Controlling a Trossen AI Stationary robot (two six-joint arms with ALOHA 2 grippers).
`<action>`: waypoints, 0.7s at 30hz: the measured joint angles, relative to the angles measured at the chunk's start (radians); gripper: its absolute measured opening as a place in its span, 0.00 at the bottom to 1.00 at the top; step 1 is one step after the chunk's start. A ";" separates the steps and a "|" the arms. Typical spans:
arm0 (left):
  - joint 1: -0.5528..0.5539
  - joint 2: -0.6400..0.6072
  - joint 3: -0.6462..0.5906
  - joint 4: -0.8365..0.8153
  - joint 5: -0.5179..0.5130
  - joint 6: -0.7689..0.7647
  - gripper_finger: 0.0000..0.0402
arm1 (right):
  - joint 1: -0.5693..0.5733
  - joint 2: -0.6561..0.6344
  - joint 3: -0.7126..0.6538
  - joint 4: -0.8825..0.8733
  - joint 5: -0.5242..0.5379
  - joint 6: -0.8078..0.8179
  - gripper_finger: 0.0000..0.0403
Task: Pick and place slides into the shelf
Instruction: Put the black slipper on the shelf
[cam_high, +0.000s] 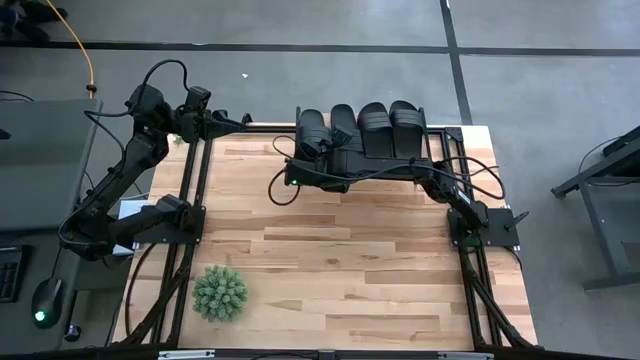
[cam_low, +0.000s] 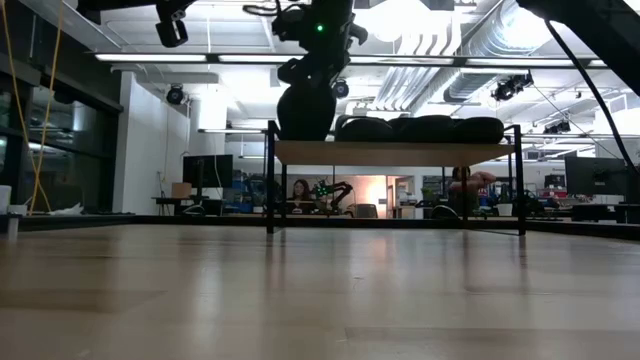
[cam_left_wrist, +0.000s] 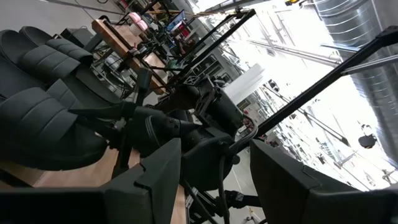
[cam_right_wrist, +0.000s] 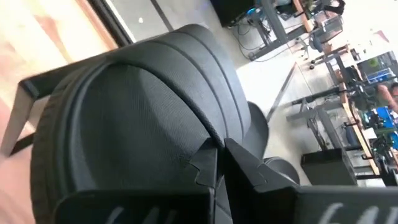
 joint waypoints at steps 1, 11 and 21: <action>0.000 0.000 0.000 0.000 0.000 -0.002 0.44 | -0.002 0.002 0.000 0.004 -0.001 -0.008 0.00; 0.000 -0.001 0.000 0.000 0.016 -0.009 0.44 | -0.041 0.032 0.000 -0.015 -0.119 -0.011 0.00; 0.000 -0.002 0.000 0.000 0.017 -0.010 0.44 | -0.043 0.031 0.000 -0.022 -0.097 -0.034 0.00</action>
